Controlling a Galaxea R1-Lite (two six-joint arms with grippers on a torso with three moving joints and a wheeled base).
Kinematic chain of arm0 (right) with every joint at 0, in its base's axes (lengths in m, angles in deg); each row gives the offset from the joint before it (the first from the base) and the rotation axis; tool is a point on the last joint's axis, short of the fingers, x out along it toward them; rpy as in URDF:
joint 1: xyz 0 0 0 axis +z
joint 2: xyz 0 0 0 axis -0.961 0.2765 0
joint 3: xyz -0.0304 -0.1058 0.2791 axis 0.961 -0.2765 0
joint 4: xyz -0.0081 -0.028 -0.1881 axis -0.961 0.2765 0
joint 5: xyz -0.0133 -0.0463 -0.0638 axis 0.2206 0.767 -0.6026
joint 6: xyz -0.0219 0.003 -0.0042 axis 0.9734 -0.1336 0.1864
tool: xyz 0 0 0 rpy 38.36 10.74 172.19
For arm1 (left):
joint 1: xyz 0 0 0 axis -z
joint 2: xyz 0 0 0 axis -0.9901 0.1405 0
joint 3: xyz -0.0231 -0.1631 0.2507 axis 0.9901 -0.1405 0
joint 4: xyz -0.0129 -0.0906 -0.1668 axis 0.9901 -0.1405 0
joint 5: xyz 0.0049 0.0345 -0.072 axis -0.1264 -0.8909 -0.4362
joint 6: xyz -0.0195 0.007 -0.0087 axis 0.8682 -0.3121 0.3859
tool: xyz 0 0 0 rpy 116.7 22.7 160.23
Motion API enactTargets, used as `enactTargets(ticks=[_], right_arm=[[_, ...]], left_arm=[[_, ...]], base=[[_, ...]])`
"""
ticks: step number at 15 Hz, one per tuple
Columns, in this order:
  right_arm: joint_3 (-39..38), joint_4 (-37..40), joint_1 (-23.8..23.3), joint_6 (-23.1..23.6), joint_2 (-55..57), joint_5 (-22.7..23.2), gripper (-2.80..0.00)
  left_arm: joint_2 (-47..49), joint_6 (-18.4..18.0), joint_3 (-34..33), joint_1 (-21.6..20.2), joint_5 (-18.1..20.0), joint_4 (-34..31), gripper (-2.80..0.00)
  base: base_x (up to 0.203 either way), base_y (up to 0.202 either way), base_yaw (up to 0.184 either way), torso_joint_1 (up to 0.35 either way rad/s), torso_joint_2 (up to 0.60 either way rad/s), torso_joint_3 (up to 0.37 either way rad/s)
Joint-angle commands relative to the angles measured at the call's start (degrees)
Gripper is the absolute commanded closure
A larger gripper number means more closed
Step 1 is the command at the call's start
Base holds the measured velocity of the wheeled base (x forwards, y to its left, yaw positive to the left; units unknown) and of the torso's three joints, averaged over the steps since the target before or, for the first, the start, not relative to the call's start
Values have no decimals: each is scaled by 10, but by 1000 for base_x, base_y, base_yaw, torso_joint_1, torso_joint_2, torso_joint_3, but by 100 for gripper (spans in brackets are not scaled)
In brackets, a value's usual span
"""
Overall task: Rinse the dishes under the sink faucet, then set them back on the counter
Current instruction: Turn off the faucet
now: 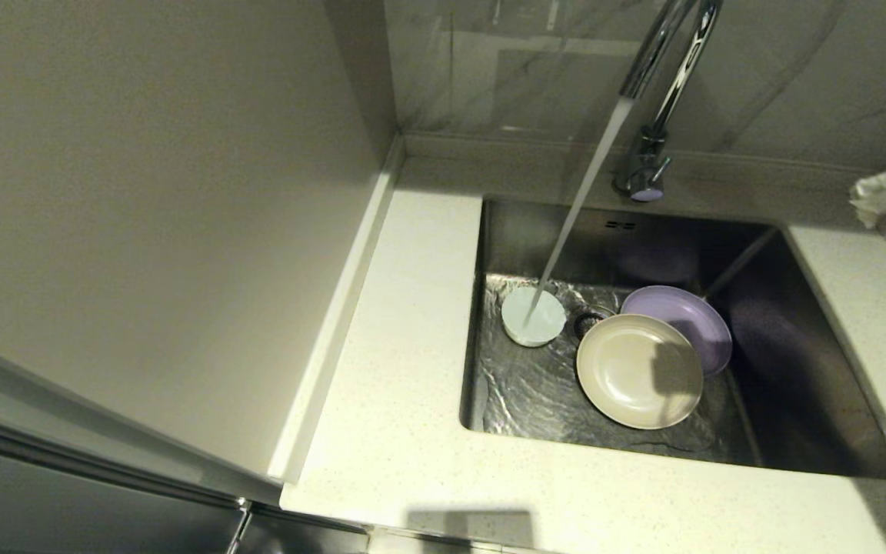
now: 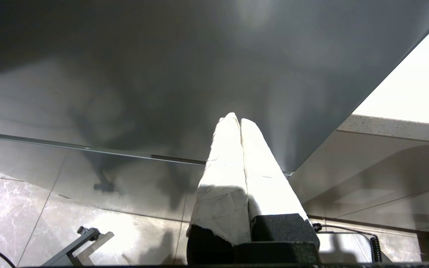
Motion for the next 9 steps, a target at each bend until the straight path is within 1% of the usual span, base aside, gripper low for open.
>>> enactTargets(ticks=[1, 2, 4, 5, 6, 9], right_arm=[[119, 1, 0, -4, 171, 23, 0], [139, -18, 0, -5, 206, 37, 0], [152, -94, -7, -7, 261, 86, 0], [155, -120, -13, -8, 280, 108, 0], [157, -146, -15, -8, 296, 118, 0], [158, -211, -17, -9, 335, 125, 0]], left_arm=[[-1, 0, 0, 0, 0, 0, 0], [-1, 0, 0, 0, 0, 0, 0], [-1, 0, 0, 0, 0, 0, 0], [-1, 0, 0, 0, 0, 0, 0], [-1, 0, 0, 0, 0, 0, 0], [-1, 0, 0, 0, 0, 0, 0]], base=[[0, 0, 0, 0, 0, 0], [0, 0, 0, 0, 0, 0], [0, 0, 0, 0, 0, 0], [0, 0, 0, 0, 0, 0], [0, 0, 0, 0, 0, 0], [0, 0, 0, 0, 0, 0]])
